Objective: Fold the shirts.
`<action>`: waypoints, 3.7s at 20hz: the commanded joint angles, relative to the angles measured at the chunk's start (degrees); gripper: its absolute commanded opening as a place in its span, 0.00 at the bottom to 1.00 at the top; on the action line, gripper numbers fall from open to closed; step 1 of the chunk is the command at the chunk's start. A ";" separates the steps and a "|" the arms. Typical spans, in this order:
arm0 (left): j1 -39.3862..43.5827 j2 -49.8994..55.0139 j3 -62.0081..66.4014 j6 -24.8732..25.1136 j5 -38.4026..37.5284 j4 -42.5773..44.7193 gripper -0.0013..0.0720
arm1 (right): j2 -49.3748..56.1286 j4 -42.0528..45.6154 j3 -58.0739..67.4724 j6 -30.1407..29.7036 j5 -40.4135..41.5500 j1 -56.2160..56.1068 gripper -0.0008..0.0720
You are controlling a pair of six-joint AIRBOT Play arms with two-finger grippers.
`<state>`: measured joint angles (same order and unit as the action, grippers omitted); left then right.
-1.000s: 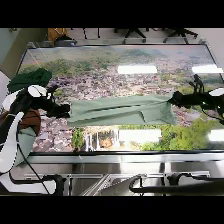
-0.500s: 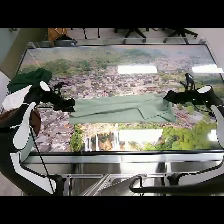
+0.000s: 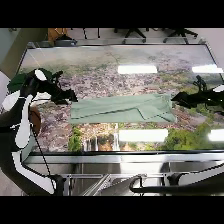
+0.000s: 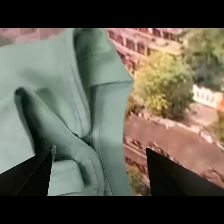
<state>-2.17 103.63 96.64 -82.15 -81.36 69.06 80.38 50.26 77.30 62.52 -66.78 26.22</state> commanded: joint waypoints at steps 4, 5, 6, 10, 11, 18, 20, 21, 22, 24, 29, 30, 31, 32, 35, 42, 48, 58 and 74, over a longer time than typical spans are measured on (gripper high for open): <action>-2.27 0.02 8.20 -1.95 -7.54 -0.11 0.92 | 6.73 -10.60 0.28 -6.78 -6.78 1.01 0.90; -2.27 0.02 8.81 -1.95 -8.13 -0.13 0.92 | 7.41 -11.98 0.31 -7.34 -6.69 0.61 0.90; -2.23 0.02 9.31 -1.95 -8.41 -0.17 0.77 | 7.91 -12.35 0.31 -8.15 -6.51 0.02 0.90; 0.35 0.07 9.25 -1.95 -7.74 -0.24 0.57 | 9.79 -12.44 0.31 -8.79 -5.05 -1.42 0.89; 1.40 0.07 9.25 -1.95 -6.99 -0.24 0.57 | 10.01 -12.50 0.31 -8.98 -4.96 -1.62 0.79; 14.32 1.01 9.31 -1.95 4.35 -0.22 0.32 | 7.96 -13.46 1.29 -11.78 -6.01 -1.92 0.04; 18.71 3.28 9.31 -1.95 7.52 -0.26 0.03 | 5.86 -13.49 2.54 -11.76 -8.31 -1.86 0.04; 20.83 4.85 9.33 -1.95 9.16 -0.28 0.03 | 4.74 -13.49 3.48 -11.74 -10.16 -1.84 0.04; 23.17 6.73 9.33 -1.92 10.95 -1.29 0.03 | 3.74 -13.49 4.37 -11.52 -11.80 -1.86 0.04; 27.10 11.06 9.33 -1.90 15.21 -6.64 0.03 | 1.51 -13.49 6.25 -10.67 -14.45 -1.81 0.04; 34.34 20.72 13.68 -1.73 21.92 -12.28 0.03 | -2.84 -13.51 13.42 -7.54 -19.80 -1.79 0.04; 35.50 22.47 16.15 -1.73 21.53 -12.28 0.03 | -3.45 -13.77 14.67 -6.69 -20.63 -1.88 0.04; 36.48 23.82 18.05 -1.75 21.53 -12.26 0.03 | -4.09 -15.13 15.47 -6.32 -21.18 -1.92 0.03; 37.35 25.00 19.82 -1.84 21.59 -12.24 0.03 | -4.72 -17.33 15.63 -6.36 -21.66 -1.90 0.04; 38.21 26.23 21.22 -3.08 20.50 -12.37 0.03 | -5.25 -20.61 15.63 -6.29 -22.95 -2.25 0.03; 25.79 9.77 21.22 2.80 6.71 -22.97 0.03 | -5.42 -35.04 15.63 -5.51 -24.79 -9.60 0.04; 5.70 -11.61 21.22 3.63 2.40 -25.73 0.03 | -3.65 -34.64 15.63 -10.36 -4.17 -40.02 0.04; -8.57 -30.27 4.50 7.85 6.99 -25.75 0.03 | 7.93 -15.69 15.63 -6.64 22.14 -63.32 0.59; -7.02 -31.58 0.76 8.66 6.47 -25.70 0.03 | 5.75 3.45 10.08 12.24 -5.49 -29.70 0.87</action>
<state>-9.30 72.07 97.45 -73.45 -74.98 43.27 82.56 52.80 88.40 74.39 -70.06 -3.05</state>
